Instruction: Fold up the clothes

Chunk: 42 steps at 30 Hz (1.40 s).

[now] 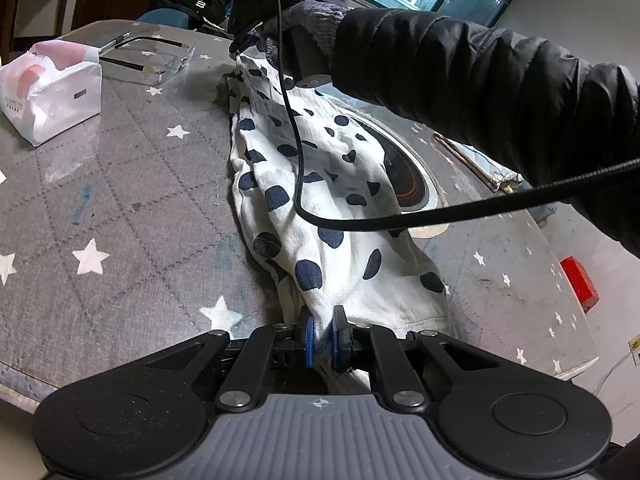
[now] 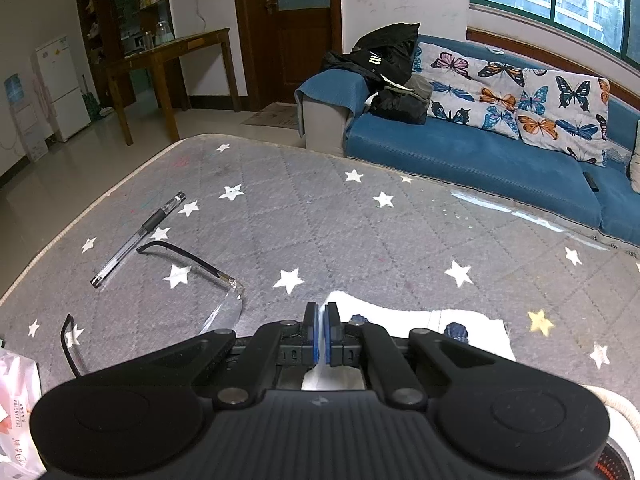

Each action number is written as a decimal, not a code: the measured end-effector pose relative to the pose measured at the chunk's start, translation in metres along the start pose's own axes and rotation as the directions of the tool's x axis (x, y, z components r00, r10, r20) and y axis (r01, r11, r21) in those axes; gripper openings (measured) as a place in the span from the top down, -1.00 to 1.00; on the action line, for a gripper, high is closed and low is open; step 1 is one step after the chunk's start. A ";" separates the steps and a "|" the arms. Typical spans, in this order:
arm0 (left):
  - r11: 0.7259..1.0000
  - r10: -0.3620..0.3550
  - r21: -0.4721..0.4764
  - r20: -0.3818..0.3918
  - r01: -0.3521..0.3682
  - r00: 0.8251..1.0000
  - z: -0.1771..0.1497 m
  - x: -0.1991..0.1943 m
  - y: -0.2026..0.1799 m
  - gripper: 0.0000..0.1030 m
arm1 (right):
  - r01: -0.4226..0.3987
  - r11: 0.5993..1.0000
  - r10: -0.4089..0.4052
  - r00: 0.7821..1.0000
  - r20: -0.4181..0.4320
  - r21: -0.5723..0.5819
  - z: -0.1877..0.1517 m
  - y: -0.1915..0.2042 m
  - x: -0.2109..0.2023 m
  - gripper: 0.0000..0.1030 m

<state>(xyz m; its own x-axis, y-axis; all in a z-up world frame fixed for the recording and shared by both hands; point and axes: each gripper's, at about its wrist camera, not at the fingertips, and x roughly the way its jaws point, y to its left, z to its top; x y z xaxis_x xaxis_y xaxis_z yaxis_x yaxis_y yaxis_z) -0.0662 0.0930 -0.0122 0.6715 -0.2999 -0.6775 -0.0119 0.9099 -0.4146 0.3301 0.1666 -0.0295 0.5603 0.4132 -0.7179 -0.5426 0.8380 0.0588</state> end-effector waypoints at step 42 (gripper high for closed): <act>0.999 0.036 0.026 -0.017 -0.036 0.999 0.003 0.004 -0.006 0.77 | 0.002 1.000 -0.002 1.000 0.006 -0.008 0.004 -0.015 -0.016 0.54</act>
<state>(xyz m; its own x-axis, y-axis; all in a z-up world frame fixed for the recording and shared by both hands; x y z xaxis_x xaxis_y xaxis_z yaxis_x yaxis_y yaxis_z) -0.0614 0.0875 -0.0107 0.6578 -0.2719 -0.7024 -0.0164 0.9272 -0.3742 0.3321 0.1496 -0.0161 0.5653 0.4140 -0.7135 -0.5467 0.8357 0.0518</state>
